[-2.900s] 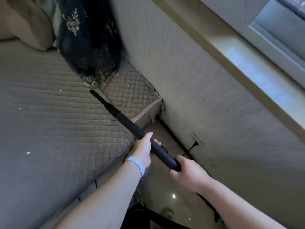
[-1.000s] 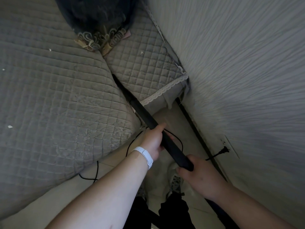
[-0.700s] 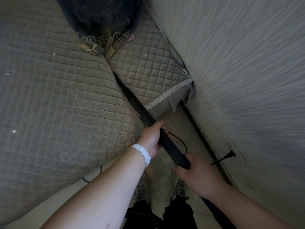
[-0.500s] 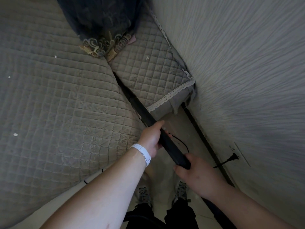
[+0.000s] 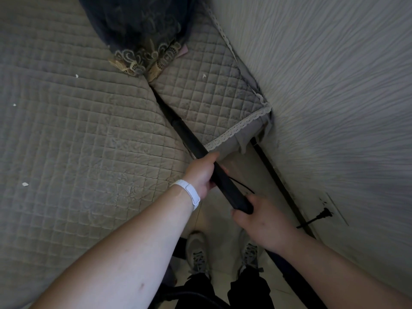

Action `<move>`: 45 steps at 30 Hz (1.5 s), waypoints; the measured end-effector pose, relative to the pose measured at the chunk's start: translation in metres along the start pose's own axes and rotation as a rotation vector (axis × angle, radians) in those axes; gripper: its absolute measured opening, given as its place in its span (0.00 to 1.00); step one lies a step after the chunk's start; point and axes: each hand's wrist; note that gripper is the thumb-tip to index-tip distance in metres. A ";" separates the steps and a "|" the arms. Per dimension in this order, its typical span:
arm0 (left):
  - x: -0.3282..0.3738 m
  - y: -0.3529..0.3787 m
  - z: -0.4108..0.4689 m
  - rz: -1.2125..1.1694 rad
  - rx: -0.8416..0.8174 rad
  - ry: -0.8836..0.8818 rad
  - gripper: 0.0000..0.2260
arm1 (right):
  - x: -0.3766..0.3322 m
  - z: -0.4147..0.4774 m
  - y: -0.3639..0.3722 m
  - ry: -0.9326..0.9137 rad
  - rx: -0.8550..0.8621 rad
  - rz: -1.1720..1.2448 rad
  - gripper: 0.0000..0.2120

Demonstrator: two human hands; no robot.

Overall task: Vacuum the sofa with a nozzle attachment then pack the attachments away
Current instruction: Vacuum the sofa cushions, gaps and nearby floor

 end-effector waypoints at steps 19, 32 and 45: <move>0.006 -0.009 -0.102 -0.135 0.125 0.206 0.07 | -0.042 -0.087 -0.012 -0.136 0.075 -0.131 0.07; 0.013 -0.091 -0.270 -0.261 0.259 0.497 0.16 | -0.131 -0.223 0.031 -0.349 0.152 -0.380 0.08; -0.020 -0.183 -0.401 -0.632 0.432 0.563 0.15 | -0.183 -0.324 0.090 -0.586 -0.159 -0.423 0.13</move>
Point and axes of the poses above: each hand's wrist, its own z-axis towards the middle knuckle, its own y-axis out of the palm, x = y × z, and after that the axes turned 12 degrees about z, right-handed
